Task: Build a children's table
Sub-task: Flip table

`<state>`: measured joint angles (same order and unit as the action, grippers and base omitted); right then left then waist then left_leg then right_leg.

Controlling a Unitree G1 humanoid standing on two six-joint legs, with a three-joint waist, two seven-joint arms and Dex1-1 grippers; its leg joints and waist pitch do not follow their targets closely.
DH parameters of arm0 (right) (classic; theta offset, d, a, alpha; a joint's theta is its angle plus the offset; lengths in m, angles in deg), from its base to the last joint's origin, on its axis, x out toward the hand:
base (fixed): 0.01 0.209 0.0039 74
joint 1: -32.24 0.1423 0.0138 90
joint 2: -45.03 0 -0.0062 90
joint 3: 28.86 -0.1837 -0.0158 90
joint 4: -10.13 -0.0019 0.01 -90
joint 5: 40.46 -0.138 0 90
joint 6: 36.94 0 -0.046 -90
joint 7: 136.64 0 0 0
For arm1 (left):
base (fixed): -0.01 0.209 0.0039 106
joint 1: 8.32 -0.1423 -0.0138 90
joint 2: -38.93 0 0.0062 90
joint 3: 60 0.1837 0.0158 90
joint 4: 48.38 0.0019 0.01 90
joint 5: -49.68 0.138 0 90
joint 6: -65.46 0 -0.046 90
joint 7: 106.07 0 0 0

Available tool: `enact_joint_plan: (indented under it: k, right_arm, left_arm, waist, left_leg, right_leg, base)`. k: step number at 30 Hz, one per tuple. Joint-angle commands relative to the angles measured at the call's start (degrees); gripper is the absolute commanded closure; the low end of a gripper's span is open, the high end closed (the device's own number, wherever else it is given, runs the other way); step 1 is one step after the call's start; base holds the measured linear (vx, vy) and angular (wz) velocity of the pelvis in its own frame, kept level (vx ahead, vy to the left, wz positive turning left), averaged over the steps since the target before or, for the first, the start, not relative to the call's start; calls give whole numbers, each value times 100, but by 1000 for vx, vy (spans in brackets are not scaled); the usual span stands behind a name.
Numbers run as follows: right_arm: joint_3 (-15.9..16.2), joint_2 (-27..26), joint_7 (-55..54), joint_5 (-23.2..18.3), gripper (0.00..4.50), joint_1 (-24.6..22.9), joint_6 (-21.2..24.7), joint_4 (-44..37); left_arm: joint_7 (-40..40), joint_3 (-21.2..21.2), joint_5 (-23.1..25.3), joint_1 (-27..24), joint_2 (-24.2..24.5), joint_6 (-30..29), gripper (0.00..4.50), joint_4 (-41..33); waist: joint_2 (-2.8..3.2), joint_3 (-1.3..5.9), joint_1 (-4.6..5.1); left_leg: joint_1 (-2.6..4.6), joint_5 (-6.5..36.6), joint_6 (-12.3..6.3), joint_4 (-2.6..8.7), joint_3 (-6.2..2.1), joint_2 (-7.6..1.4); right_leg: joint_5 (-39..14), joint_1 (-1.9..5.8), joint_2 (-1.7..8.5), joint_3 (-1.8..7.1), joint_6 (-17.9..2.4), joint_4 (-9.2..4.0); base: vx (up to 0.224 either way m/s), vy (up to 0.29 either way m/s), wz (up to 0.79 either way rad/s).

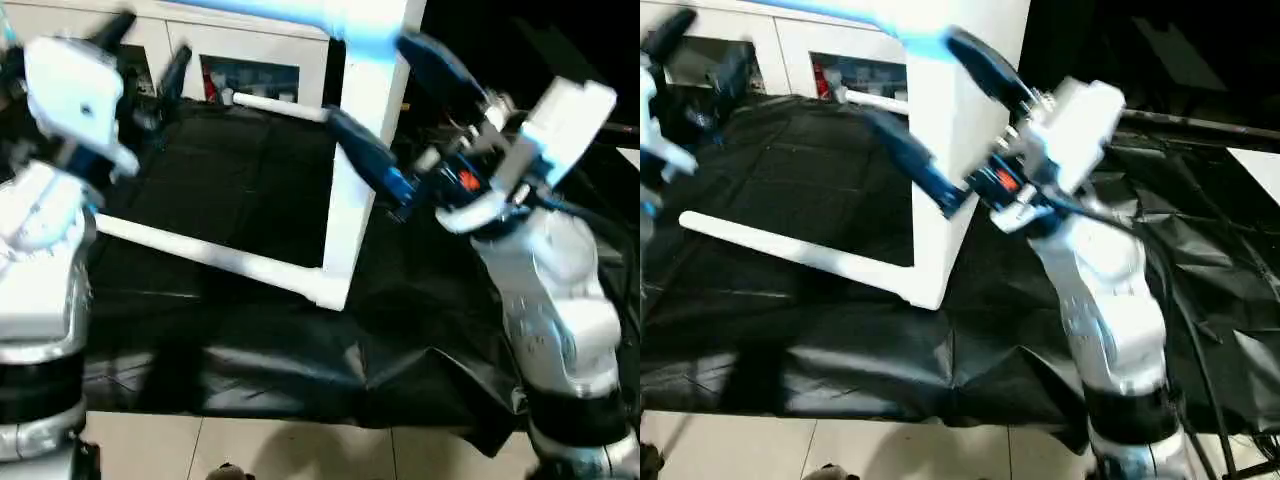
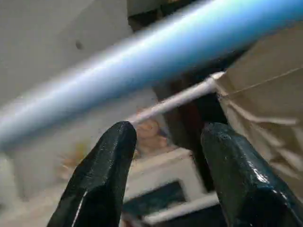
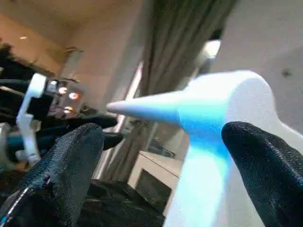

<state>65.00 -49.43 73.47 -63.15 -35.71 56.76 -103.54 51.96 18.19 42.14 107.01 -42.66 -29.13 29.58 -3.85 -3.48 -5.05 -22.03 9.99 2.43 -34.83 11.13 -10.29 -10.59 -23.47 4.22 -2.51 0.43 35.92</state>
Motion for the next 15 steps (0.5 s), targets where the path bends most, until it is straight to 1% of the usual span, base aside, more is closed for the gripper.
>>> enact_joint_plan:
  k: [1,2,3,4,5,6,7,8,9,10,11,12,13,15]
  right_arm:
    - [-58,26,-81,40,0,29,-28,-112]
    - [-37,3,-135,71,0,-103,-53,-182]
    - [-21,-23,-164,113,0,-219,-97,-222]
    - [-14,-34,-177,133,0,-274,-118,-241]
    - [7,-52,-208,195,0,-444,-169,-277]
    - [29,-55,-240,271,0,-568,-199,-287]
    - [41,-55,-257,314,0,-632,-214,-291]
    - [42,-70,-310,397,0,-737,-266,-264]
    - [11,-115,-426,506,0,-857,-335,-223]
    - [7,-121,-441,519,0,-870,-343,-218]
    - [-38,-154,-520,574,0,-932,-394,-181]
    - [-119,-181,-599,624,0,-988,-461,-91]
    - [-119,-181,-599,624,0,-988,-461,-91]
    - [-371,-185,-883,762,0,-1052,-470,177]
  left_arm:
    - [-99,15,-144,14,-19,-31,183,-13]
    - [-138,8,-251,-75,-84,-65,183,-26]
    - [-180,25,-325,-172,-122,-134,183,-21]
    - [-200,33,-359,-217,-139,-166,183,-18]
    - [-233,78,-383,-363,-175,-275,183,32]
    - [-272,129,-412,-494,-204,-371,183,84]
    - [-294,157,-428,-564,-219,-422,183,113]
    - [-330,228,-486,-698,-268,-622,183,174]
    - [-392,341,-538,-848,-322,-760,183,263]
    - [-400,354,-543,-865,-328,-772,183,273]
    - [-444,444,-565,-939,-367,-801,183,328]
    - [-469,522,-678,-974,-478,-968,183,415]
    - [-469,522,-678,-974,-478,-968,183,415]
    - [-451,611,-1033,-911,-850,-1318,183,700]
  waist:
    - [182,391,20]
    - [194,398,29]
    - [178,377,33]
    - [179,375,32]
    - [179,364,33]
    - [168,363,31]
    - [165,362,35]
    - [157,372,38]
    - [161,379,39]
    - [155,363,32]
    - [144,354,36]
    - [162,359,30]
    - [171,348,27]
    - [117,343,28]
  left_leg:
    - [145,2079,516,520,-193,-259]
    - [148,2009,488,513,-190,-257]
    - [142,2018,468,515,-182,-254]
    - [140,2014,467,512,-179,-256]
    - [143,2048,460,516,-177,-254]
    - [147,2046,440,517,-172,-260]
    - [133,2015,420,524,-172,-259]
    - [141,2030,400,522,-168,-257]
    - [137,1971,399,518,-171,-260]
    - [137,1971,390,525,-167,-262]
    - [140,2062,391,528,-166,-257]
    - [153,2112,386,533,-175,-262]
    - [171,2194,399,534,-170,-263]
    - [172,2234,412,533,-164,-266]
  right_leg:
    - [-1347,154,301,248,-611,-441]
    - [-1278,153,292,245,-630,-430]
    - [-1369,155,295,249,-612,-448]
    - [-1394,155,306,254,-603,-449]
    - [-1457,146,300,254,-593,-458]
    - [-1524,148,308,261,-570,-472]
    - [-1573,155,305,263,-542,-477]
    - [-1672,153,300,263,-518,-491]
    - [-1641,157,305,265,-515,-475]
    - [-1686,139,305,268,-503,-494]
    - [-1858,126,306,270,-477,-514]
    - [-1923,119,305,268,-461,-522]
    - [-1981,95,304,266,-460,-536]
    - [-2014,97,306,266,-470,-542]
  base:
    - [0,0,0]
    - [0,0,0]
    - [0,0,0]
    - [0,0,0]
    - [0,0,0]
    - [0,0,0]
    - [0,0,0]
    - [0,0,0]
    - [0,0,0]
    - [0,0,0]
    - [0,0,0]
    - [0,0,0]
    - [0,0,0]
    - [0,0,0]
